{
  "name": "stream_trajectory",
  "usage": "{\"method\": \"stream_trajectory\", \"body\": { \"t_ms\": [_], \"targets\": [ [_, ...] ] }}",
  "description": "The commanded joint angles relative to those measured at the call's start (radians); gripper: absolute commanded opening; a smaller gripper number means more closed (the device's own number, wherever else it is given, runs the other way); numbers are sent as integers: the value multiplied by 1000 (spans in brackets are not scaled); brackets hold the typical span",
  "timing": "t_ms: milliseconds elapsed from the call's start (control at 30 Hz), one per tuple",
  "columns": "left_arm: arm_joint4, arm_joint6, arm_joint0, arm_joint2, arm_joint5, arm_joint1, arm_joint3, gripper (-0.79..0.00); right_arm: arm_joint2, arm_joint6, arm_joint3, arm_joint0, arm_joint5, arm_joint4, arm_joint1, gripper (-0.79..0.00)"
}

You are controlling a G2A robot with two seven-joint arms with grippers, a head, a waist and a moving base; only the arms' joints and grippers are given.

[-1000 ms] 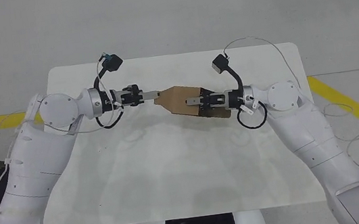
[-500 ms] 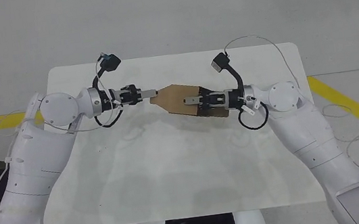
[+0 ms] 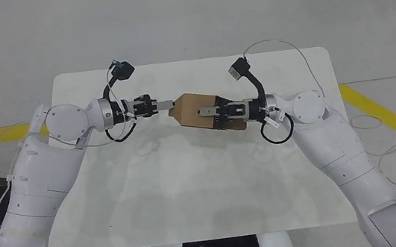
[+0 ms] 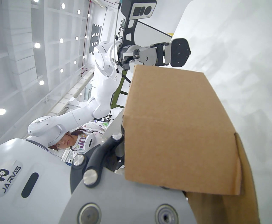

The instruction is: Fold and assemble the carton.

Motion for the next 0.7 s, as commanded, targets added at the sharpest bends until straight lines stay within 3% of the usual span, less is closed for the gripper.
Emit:
{"method": "stream_trajectory", "body": {
  "t_ms": [0, 667],
  "targets": [
    [-2, 0, 0, -1, 0, 0, -1, 0, -2, 1, 1, 0, -5, 8, -1, -785],
    [-53, -26, 7, -2, -13, -1, -24, 0, -34, 22, 47, 2, -87, 151, -25, -785]
  ]
}}
